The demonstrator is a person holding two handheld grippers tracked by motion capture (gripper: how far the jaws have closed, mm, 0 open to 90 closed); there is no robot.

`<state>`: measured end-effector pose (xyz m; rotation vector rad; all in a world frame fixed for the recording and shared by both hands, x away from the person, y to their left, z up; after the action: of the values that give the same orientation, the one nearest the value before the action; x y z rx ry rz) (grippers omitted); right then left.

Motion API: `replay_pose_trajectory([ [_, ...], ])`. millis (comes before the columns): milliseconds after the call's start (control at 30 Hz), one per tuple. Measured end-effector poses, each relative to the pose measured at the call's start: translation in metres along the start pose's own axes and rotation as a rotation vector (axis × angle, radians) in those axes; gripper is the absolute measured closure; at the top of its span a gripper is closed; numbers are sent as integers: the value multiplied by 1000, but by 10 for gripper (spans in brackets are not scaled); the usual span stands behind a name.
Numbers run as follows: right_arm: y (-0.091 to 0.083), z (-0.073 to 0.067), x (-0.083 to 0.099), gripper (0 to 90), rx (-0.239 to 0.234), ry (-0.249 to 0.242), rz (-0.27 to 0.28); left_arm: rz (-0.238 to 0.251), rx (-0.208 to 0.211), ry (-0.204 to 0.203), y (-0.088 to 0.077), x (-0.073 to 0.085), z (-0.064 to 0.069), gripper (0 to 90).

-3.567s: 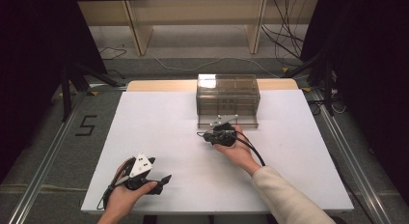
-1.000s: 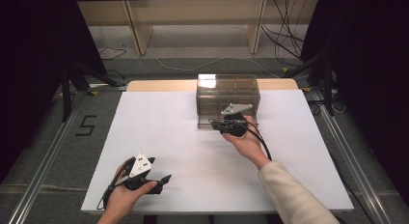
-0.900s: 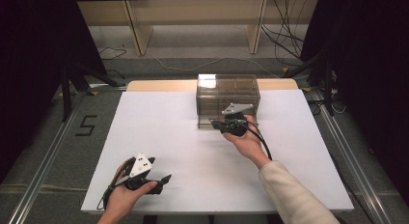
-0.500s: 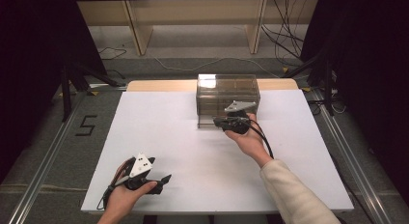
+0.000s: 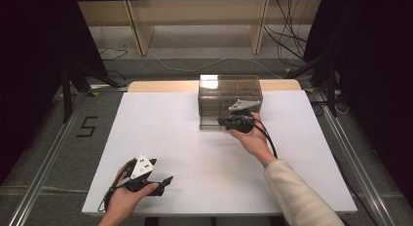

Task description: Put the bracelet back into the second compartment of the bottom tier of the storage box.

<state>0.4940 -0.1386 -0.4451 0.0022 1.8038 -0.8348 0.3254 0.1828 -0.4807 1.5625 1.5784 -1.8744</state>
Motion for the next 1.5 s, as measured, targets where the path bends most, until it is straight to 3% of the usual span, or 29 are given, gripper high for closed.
replay_pose_trajectory([
  [800,1,17,2,885,18,37,0,-2,1,1,0,0,0,168],
  [1500,4,23,0,885,23,47,-8,-2,1,1,0,0,0,168],
])
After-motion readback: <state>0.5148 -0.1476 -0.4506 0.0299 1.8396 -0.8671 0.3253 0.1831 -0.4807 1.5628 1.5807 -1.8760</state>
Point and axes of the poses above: each handheld gripper's, and its own axes: y roughly forward along the jaws, x roughly out of its underside, z roughly to its right, the point moved 1 cm from there along y, roughly forward along the jaws, and after that the axes turned 10 degrees about -x, right-handed, at the moved point
